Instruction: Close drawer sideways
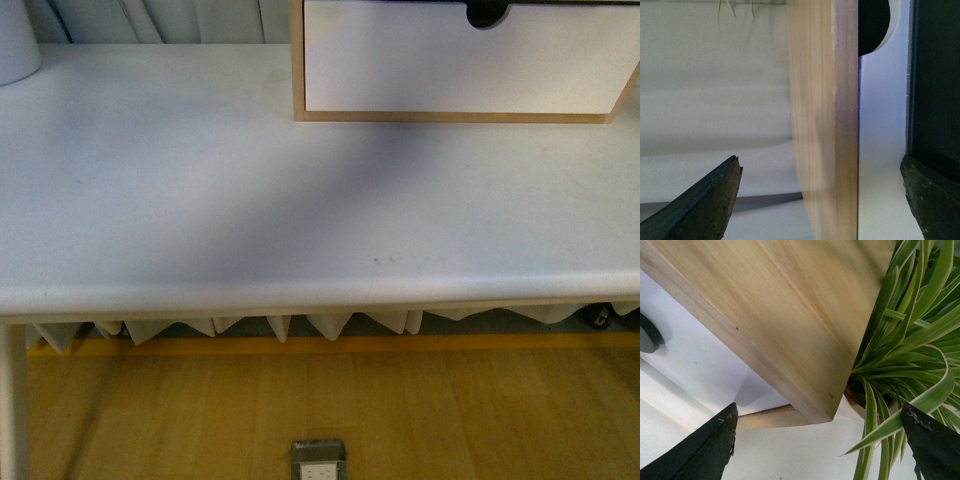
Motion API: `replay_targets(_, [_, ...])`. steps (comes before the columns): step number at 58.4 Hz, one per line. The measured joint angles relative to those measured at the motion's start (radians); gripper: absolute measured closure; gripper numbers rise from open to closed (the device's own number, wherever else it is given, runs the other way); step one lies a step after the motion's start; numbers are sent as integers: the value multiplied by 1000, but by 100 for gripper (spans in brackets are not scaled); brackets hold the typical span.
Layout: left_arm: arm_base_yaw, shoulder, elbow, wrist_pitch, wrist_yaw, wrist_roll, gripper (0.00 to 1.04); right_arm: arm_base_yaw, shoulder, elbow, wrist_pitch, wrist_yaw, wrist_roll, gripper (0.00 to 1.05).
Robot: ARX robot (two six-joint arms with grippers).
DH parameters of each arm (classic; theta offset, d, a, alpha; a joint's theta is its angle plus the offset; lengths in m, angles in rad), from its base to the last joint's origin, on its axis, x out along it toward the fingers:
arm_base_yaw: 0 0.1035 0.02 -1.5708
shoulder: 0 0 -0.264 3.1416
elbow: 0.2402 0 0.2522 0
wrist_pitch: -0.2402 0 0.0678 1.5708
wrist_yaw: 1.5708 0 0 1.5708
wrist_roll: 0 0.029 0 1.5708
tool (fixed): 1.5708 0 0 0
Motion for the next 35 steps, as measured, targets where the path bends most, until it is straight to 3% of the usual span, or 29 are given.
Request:
replay_targets(15, [19, -64, -119, 73, 11, -11, 6, 5, -55, -89, 57, 3, 16, 9])
replay_targets(35, [87, -235, -407, 163, 10, -77, 6, 2, -322, -365, 168, -29, 103, 9])
